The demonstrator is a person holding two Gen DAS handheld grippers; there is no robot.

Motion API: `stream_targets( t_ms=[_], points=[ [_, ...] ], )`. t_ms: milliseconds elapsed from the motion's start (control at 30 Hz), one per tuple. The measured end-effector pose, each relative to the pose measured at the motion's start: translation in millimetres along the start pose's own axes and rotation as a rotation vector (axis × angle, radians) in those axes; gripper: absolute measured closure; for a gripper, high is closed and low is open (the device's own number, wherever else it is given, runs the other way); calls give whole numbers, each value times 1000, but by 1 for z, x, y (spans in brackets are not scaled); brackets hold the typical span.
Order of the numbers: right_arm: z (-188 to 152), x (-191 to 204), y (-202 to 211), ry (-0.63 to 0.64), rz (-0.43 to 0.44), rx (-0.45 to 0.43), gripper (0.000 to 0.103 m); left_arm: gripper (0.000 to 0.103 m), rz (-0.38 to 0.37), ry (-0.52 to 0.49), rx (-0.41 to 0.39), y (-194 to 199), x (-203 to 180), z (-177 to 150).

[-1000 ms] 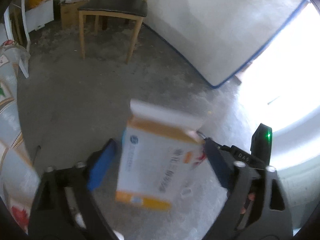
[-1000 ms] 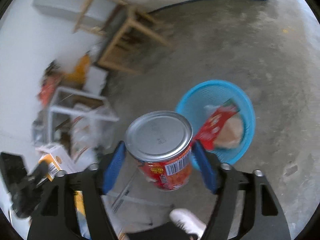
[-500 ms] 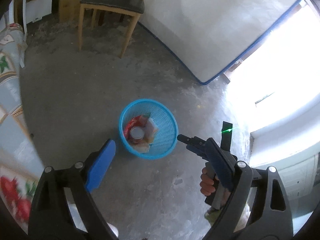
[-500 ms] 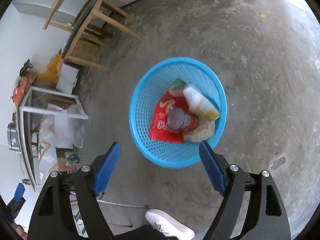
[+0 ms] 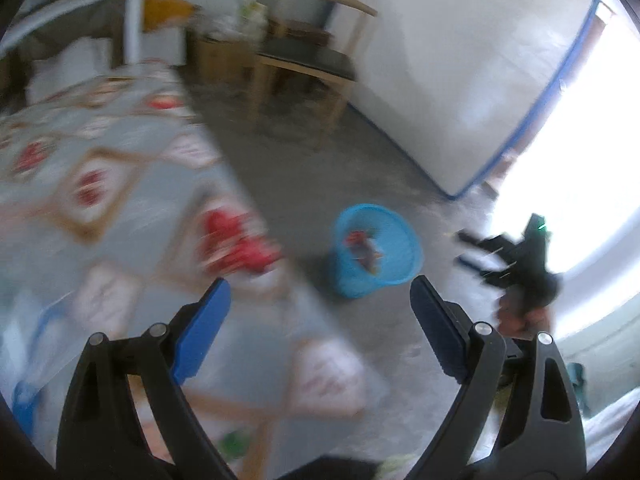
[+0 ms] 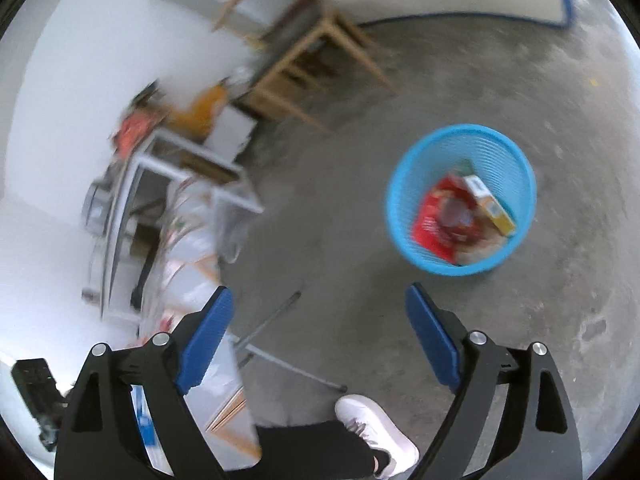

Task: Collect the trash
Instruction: 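Move both tools back over the table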

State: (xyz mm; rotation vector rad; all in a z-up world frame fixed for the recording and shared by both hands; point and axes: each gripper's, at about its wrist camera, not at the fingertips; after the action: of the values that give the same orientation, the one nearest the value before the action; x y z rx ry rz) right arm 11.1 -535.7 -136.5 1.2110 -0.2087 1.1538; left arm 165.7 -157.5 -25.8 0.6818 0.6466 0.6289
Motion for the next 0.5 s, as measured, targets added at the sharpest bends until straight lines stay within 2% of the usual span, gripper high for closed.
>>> stream_targets(
  t_ms=[100,267,400,500],
  points=[
    [-1,53,0,102,70,26,18,16,64,63,-67,40,37,-31],
    [-11,158,-20,271,213,86,15,16,107,176,-178,88,80,-61],
    [-32,249,-58,372,366,236,15,16,148,263,-283,121,114,-77],
    [-51,311,-96,378,470,388,15,16,200,280,-353,144,134,-87]
  ],
)
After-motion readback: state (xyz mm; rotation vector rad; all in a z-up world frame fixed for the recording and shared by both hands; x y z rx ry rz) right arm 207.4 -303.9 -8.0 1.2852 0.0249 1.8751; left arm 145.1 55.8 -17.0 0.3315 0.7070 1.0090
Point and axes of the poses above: each gripper's, at about its wrist camera, not at the fingertips, and y roughly against the way its jaws point, x to its left, z to its top, and after that the axes turned 3 degrees about y, right-handed
